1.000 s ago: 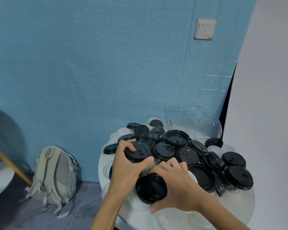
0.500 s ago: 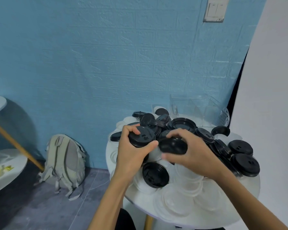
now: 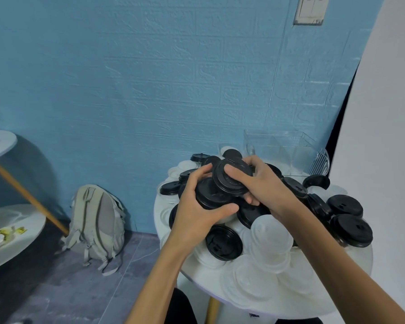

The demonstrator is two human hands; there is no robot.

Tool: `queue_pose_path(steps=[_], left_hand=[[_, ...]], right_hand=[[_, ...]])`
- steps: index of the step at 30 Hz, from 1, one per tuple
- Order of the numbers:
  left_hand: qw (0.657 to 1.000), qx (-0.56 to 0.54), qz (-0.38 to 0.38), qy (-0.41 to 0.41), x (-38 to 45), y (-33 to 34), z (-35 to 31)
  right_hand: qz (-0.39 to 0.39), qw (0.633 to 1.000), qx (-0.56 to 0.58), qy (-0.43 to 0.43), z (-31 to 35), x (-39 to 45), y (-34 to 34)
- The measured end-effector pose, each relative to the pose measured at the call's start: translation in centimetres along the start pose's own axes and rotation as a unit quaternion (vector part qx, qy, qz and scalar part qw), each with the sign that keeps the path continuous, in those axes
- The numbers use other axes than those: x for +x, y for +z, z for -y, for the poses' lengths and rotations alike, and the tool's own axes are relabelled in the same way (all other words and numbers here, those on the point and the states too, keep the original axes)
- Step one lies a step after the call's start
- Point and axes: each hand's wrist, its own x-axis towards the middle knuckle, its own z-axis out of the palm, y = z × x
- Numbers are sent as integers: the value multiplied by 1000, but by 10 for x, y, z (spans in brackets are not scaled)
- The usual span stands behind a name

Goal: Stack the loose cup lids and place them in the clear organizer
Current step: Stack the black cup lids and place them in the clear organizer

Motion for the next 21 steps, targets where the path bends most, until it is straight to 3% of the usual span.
queue_pose_path(steps=[8,21], left_hand=[[1000,10,-12,-5,0,-1,-2],[999,-22,-22,-35,-8,-1,-2]], right_hand=[[85,995,-51,-1,-1,-1,16],[83,997,-6,4,-10,-4,21]])
